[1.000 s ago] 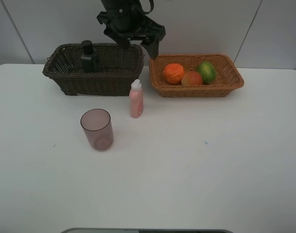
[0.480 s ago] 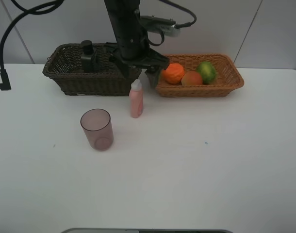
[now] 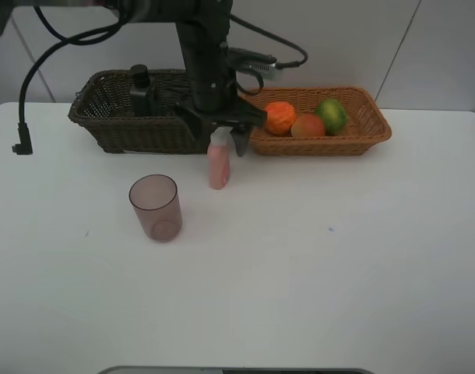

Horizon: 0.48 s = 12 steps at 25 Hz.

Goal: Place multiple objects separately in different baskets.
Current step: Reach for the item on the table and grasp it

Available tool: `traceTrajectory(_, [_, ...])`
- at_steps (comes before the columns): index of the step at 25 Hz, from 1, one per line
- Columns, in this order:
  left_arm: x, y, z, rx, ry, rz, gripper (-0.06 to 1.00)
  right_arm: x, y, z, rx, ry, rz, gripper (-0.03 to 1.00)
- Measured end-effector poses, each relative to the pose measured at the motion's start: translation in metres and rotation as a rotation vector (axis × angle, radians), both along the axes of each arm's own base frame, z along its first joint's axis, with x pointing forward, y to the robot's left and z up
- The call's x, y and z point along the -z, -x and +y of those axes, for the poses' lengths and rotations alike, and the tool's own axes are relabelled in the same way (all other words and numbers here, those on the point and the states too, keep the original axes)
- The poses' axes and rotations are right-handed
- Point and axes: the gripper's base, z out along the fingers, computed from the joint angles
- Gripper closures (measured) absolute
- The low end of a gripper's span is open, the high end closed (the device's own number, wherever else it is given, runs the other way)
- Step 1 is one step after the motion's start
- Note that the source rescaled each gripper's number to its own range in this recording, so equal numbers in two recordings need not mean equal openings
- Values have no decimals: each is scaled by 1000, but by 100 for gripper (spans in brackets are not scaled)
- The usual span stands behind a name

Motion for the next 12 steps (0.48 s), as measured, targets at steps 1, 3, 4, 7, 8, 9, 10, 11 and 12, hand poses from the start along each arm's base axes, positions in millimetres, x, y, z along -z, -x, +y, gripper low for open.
traceTrajectory(1, [6,-1,0,-1,-13,0,-5,0,0,0,0,0,0,4])
traceTrajectory(3, [12,-3,0,-3,-20,-3,-5,0,0,0,0,0,0,4])
traceTrajectory(4, [14,-4,-1,-4,-17,-6,-5,0,0,0,0,0,0,4])
traceTrajectory(7, [15,-6,-3,-5,1,-30,-5,0,0,0,0,0,0,4])
traceTrajectory(8, [14,-7,-3,-5,8,-41,-5,0,0,0,0,0,0,4])
traceTrajectory(9, [14,-8,-4,-6,14,-48,-5,0,0,0,0,0,0,4])
traceTrajectory(10, [14,-9,-4,-7,17,-52,-5,0,0,0,0,0,0,4])
traceTrajectory(11, [15,-9,-4,-6,18,-53,-5,0,0,0,0,0,0,4])
traceTrajectory(12, [17,-9,-5,-7,18,-53,-5,0,0,0,0,0,0,4])
